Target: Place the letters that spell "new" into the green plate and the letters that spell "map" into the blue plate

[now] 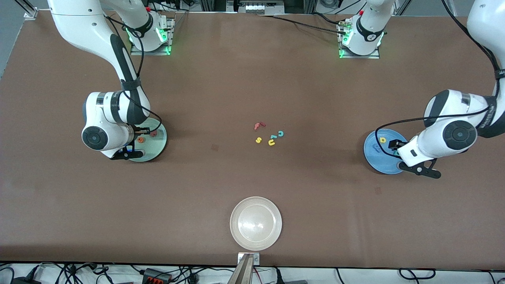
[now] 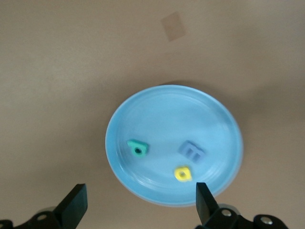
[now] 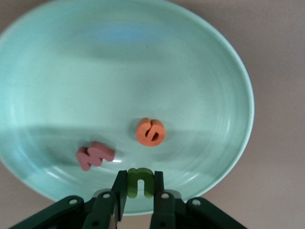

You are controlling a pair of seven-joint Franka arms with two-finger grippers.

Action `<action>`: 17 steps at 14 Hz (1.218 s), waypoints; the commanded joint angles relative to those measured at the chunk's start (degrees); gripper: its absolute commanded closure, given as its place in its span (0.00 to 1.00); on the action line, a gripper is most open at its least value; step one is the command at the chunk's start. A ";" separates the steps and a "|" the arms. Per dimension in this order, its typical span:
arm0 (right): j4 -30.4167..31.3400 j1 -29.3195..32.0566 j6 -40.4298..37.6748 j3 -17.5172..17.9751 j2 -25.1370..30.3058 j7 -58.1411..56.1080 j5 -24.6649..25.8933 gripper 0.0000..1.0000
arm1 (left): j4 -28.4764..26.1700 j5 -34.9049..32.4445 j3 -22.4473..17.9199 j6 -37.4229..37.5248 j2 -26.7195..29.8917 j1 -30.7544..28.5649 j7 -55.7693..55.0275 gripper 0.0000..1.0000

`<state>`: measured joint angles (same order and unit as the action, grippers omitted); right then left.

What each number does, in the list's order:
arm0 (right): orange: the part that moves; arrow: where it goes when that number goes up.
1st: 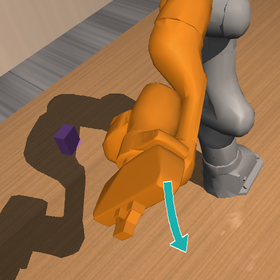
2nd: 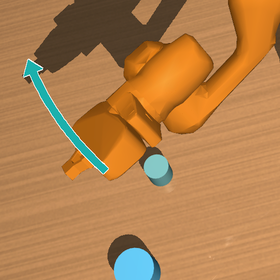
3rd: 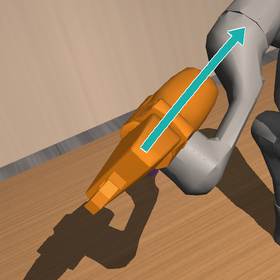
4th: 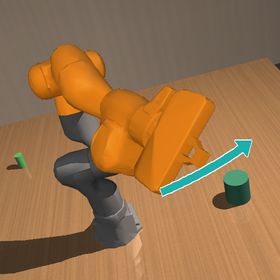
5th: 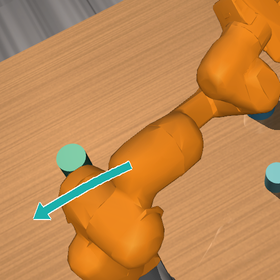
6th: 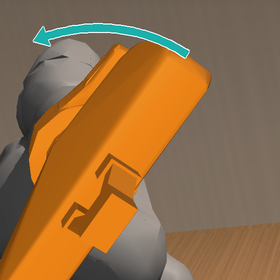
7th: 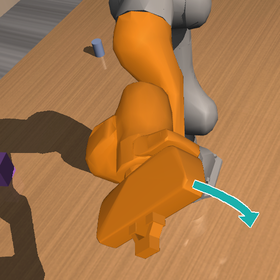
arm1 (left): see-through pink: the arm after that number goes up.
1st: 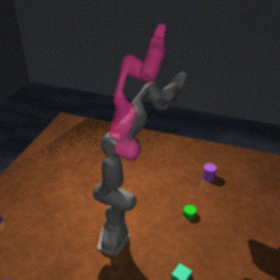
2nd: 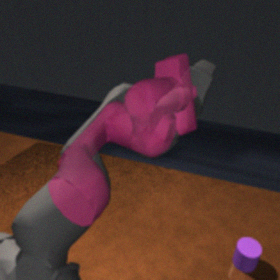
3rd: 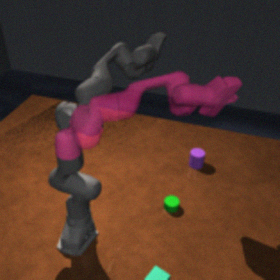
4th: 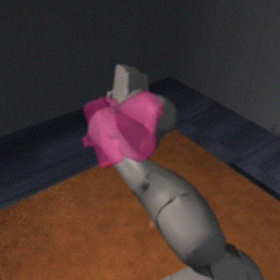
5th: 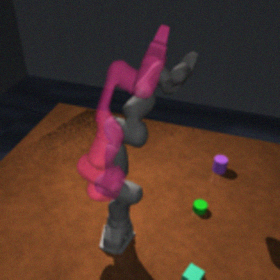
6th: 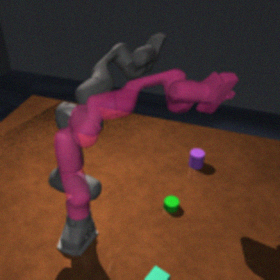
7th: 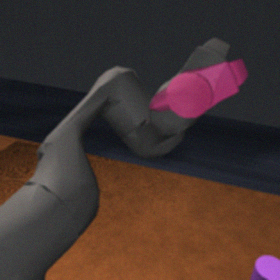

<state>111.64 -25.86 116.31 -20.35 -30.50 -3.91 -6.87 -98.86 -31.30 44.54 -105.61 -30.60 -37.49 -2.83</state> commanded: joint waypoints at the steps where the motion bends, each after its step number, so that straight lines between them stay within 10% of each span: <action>1: 1.13 0.46 0.58 0.40 0.97 -1.19 -0.33 0.29 | 11.63 3.69 5.54 14.76 0.01 -0.57 0.81 0.00; 2: 1.04 0.46 0.23 0.40 1.49 -0.76 -0.42 0.00 | 15.59 3.70 7.13 19.26 0.01 -0.39 0.98 0.00; 7: -7.54 0.72 -8.80 -1.09 5.36 0.12 -0.68 0.00 | 25.30 12.28 6.12 27.30 4.82 1.27 5.09 0.00; 12: -24.16 1.07 -20.41 -4.95 6.15 3.82 -0.95 0.00 | 21.54 26.11 -22.86 24.24 17.66 19.51 8.54 0.00; 15: -31.10 1.51 -23.40 -6.10 6.68 3.47 -0.95 0.00 | 8.30 33.01 -41.39 15.38 26.61 34.63 7.93 0.00; 17: -33.84 1.60 -25.25 -7.85 7.38 3.12 -0.95 0.00 | 0.20 34.11 -46.37 7.48 31.02 39.06 8.36 0.00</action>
<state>81.42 -24.86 94.03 -27.15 -23.23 -1.00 -6.97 -86.76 0.69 3.57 -90.59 -6.81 -2.43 4.51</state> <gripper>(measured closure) 0.000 0.000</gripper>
